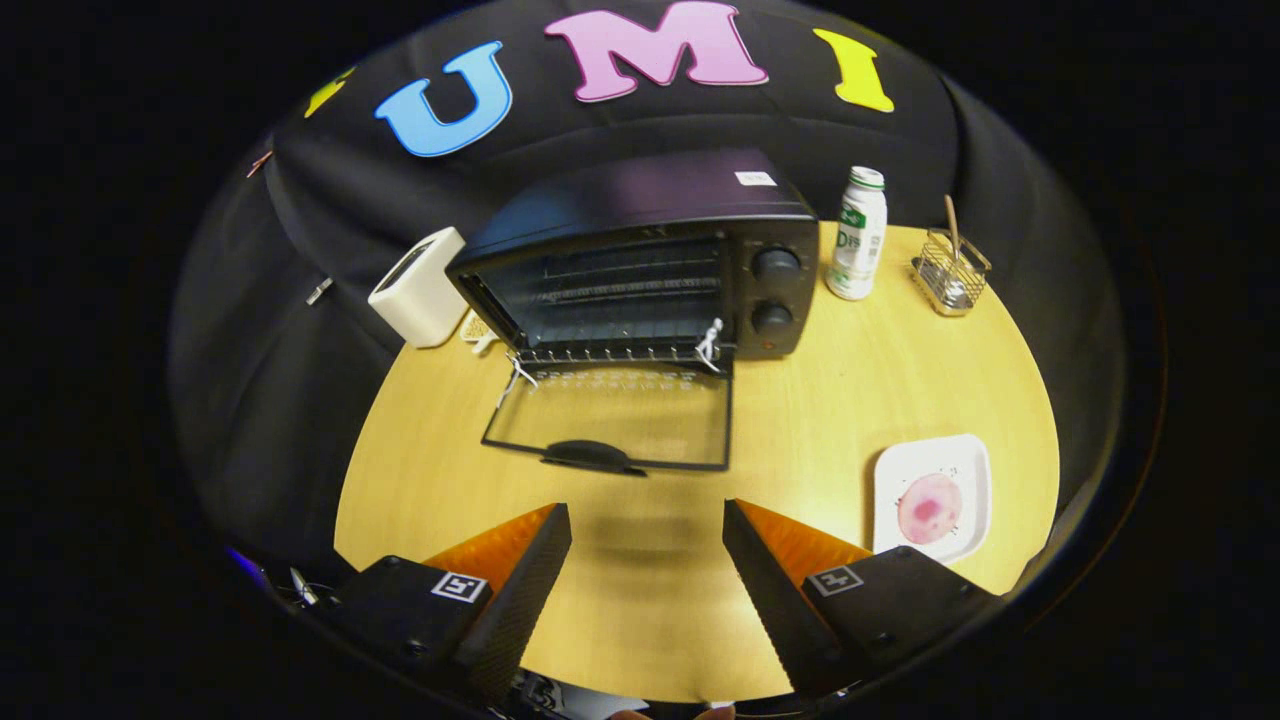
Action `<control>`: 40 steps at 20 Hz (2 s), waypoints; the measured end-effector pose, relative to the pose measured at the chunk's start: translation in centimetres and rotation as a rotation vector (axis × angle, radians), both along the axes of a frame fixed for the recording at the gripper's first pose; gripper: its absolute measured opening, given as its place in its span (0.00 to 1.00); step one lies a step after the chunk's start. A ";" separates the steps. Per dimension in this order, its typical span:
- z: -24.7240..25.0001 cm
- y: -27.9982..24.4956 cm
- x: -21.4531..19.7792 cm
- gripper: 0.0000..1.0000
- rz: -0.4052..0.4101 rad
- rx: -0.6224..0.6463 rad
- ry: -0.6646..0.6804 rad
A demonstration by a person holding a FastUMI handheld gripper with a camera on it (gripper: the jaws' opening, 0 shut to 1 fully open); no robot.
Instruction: Open the toaster oven, put the food inside, and close the toaster oven door.
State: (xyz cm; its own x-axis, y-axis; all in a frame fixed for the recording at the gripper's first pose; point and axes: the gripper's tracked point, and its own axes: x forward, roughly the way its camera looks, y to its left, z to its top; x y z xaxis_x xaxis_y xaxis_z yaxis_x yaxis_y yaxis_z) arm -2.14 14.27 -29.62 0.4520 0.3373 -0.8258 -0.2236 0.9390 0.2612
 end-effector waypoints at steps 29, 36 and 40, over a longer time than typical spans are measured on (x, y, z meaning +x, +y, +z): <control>-14.4 -29.5 5.2 0.56 0.025 -0.219 0.428; -15.1 -29.4 5.4 0.06 0.022 -0.144 0.433; -15.0 -29.4 4.8 0.05 -0.014 -0.030 0.492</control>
